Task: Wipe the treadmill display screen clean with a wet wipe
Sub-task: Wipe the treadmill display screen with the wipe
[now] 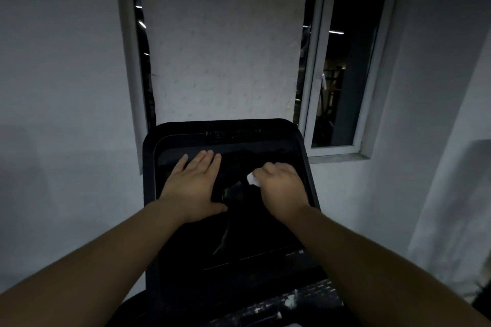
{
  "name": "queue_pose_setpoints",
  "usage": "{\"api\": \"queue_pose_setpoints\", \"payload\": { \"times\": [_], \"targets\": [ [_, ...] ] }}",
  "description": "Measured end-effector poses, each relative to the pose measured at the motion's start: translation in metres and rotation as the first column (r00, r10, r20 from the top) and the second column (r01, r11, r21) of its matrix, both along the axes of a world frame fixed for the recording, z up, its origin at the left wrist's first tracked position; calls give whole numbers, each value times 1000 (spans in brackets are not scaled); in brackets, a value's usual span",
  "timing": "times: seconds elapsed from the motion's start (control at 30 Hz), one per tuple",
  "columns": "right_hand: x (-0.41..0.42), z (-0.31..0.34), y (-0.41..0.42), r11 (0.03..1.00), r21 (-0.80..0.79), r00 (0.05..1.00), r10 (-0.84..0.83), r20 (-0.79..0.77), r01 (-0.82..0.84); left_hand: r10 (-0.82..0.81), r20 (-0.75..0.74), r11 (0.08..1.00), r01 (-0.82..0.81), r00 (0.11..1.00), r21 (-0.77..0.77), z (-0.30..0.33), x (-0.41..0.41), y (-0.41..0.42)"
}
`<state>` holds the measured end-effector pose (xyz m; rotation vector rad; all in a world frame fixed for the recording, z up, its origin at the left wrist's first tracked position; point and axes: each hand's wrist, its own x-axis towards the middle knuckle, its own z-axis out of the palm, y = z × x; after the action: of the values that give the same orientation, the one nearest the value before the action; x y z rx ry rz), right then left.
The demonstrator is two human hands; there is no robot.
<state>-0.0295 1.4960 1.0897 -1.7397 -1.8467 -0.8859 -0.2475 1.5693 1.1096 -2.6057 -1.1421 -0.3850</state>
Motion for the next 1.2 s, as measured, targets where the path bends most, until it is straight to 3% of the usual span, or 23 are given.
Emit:
{"api": "queue_pose_setpoints", "payload": {
  "times": [0.57,0.9,1.2],
  "targets": [
    [44,20,-64,999,-4,997,-41,63,41,208,-103,975,-215,973,-62,11,-3,-60],
    [81,-4,-130,998,-54,1000,14,24,-13,327,-148,930,-346,933,-128,-9,17,-144],
    [63,-21,-187,991,-97,996,88,-33,-91,387,-202,899,-417,900,-134,-17,4,-220]
  ]
}}
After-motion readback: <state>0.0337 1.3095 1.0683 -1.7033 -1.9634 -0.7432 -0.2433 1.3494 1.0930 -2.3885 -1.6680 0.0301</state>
